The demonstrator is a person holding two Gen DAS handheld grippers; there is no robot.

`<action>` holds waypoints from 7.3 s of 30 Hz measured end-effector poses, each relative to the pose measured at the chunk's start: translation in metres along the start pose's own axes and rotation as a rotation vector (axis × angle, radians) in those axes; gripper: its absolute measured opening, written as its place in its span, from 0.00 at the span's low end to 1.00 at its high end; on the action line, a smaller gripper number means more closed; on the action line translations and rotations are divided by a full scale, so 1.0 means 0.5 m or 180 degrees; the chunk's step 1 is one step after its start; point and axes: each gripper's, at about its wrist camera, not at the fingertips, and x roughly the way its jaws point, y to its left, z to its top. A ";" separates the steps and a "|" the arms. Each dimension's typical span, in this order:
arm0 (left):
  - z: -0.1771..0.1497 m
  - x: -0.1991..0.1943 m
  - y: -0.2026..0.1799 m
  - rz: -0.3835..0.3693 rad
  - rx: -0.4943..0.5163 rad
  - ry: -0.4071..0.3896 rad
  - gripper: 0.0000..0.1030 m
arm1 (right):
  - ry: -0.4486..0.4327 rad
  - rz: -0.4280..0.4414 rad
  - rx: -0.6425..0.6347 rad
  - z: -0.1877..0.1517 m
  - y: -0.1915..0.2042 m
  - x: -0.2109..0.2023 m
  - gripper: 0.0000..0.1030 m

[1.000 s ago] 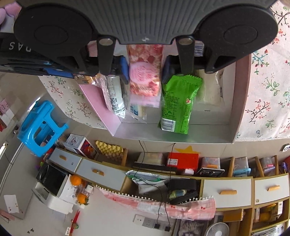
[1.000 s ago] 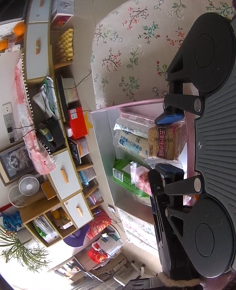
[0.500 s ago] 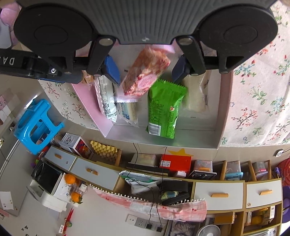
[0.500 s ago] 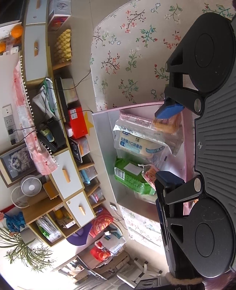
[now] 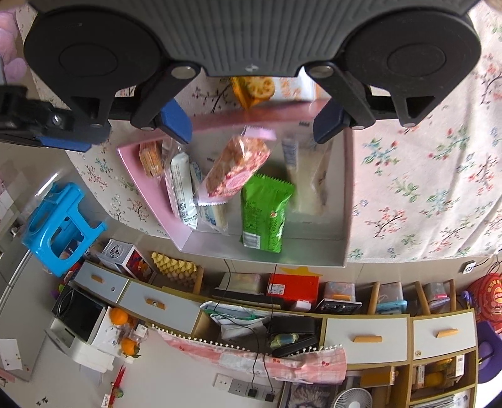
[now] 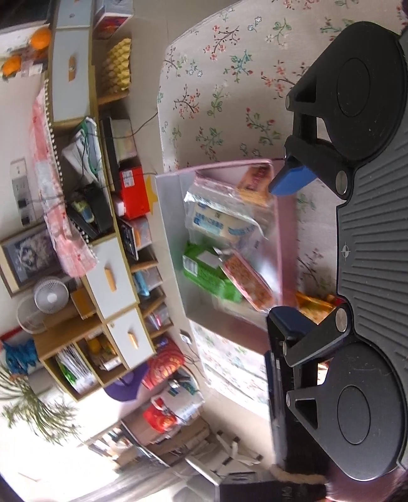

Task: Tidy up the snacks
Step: 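Open left tool to drop pink packet while right tool releases biscuit packet in box, then grasp orange-printed cracker packet with left tool while right tool grasps red packet, then carry cracker packet into box and open left tool while right tool releases red packet there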

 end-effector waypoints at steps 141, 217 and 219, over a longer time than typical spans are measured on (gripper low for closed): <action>-0.115 -0.049 0.175 0.0598 0.0105 0.0387 0.37 | 0.0518 -0.0552 -0.0557 -0.127 0.099 0.141 0.45; 0.036 0.045 0.064 0.0358 -0.0183 -0.0320 0.38 | -0.0067 -0.0010 0.0522 0.024 -0.031 0.100 0.35; 0.034 0.043 0.062 0.0360 -0.0157 -0.0342 0.43 | -0.0078 -0.0011 0.0518 0.025 -0.030 0.099 0.36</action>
